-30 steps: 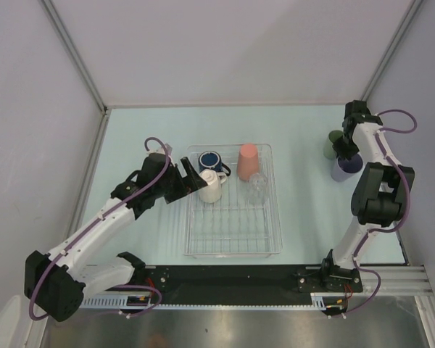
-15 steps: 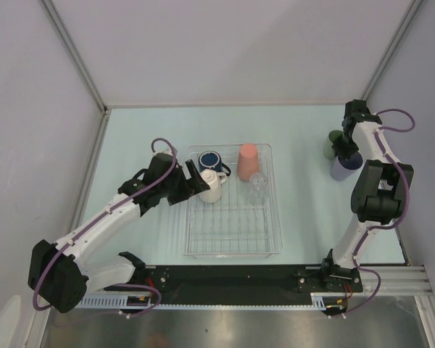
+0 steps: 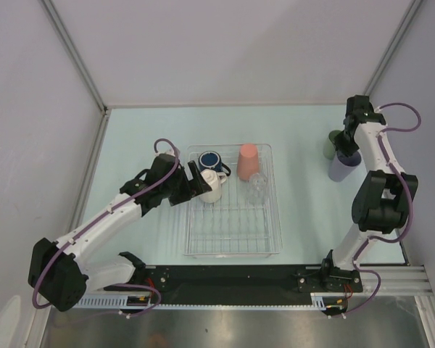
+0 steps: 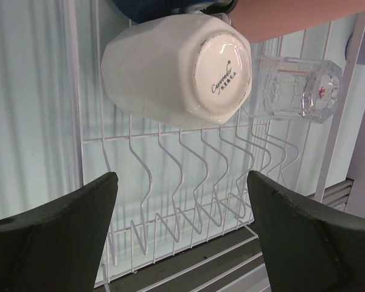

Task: Unload the cups from the dish rack

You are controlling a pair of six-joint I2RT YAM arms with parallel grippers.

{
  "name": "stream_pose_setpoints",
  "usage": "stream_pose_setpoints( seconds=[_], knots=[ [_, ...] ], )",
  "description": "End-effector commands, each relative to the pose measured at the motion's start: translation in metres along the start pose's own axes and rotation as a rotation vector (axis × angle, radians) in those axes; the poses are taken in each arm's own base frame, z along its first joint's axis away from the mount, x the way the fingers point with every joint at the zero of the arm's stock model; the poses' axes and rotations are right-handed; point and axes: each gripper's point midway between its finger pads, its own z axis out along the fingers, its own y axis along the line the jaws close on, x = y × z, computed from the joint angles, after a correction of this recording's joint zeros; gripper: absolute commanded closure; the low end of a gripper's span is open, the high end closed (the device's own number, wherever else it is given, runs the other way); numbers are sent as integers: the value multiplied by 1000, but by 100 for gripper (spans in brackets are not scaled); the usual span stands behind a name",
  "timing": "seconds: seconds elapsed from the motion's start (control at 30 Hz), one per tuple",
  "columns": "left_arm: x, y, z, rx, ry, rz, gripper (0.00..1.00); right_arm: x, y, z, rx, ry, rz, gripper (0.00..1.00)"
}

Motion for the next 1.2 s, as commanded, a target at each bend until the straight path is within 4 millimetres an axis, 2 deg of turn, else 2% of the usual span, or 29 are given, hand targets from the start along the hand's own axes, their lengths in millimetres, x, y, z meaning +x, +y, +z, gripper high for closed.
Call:
stream_pose_setpoints(
  seconds=[0.0,0.27,0.37,0.4,0.43,0.47,0.5,0.53,0.6,0.67,0.73,0.77,0.8,0.87,0.9,0.93,0.97,1.0,1.07,1.1,1.17],
  knots=[
    [-14,-17,-11,40,-52,31,8,-25,3,-45,-57,-89,9,64],
    [-14,-20,-12,43,-57,35,8,-32,3,-78,-109,-123,14,64],
    [-18,-20,-13,39,-78,49,8,-32,8,-106,-173,-164,12,64],
    [-23,-21,-15,36,-94,56,7,-37,22,-136,-303,-210,19,65],
    [-26,-22,-17,33,-107,69,7,-18,28,-142,-373,-200,-45,65],
    [-28,-22,-18,33,-114,104,7,-8,39,-158,-475,-217,-86,64],
    [-42,-21,-21,4,-173,120,5,-15,52,-208,-667,-318,-88,60],
    [-49,-21,-23,-7,-195,165,5,26,62,-211,-734,-285,-190,56],
    [-67,-24,-27,-36,-252,211,5,43,69,-237,-848,-331,-227,44],
    [-78,-22,-28,-74,-284,256,4,75,70,-252,-911,-310,-283,38],
    [-92,-26,-29,-104,-324,290,4,95,68,-253,-912,-279,-305,34],
    [-96,-30,-29,-109,-331,301,5,113,68,-251,-906,-264,-335,34],
    [-106,-42,-33,-99,-357,305,5,119,68,-250,-904,-272,-341,34],
    [-106,-49,-22,-131,-330,354,4,128,63,-247,-888,-318,-354,33],
    [-117,-67,-28,-119,-355,370,1,137,64,-253,-909,-320,-369,31],
    [-112,-57,-9,-207,-299,408,0,139,64,-254,-905,-324,-380,29],
    [-108,-67,-5,-210,-280,440,0,141,64,-251,-884,-321,-393,27],
    [-115,-84,-6,-188,-294,450,0,147,63,-253,-881,-313,-431,23],
    [-105,-92,12,-206,-272,479,0,151,61,-251,-861,-321,-462,18],
    [-107,-100,14,-200,-286,485,0,157,60,-253,-867,-327,-484,12],
    [-103,-117,27,-150,-295,501,0,153,57,-256,-868,-362,-464,11]
  ],
)
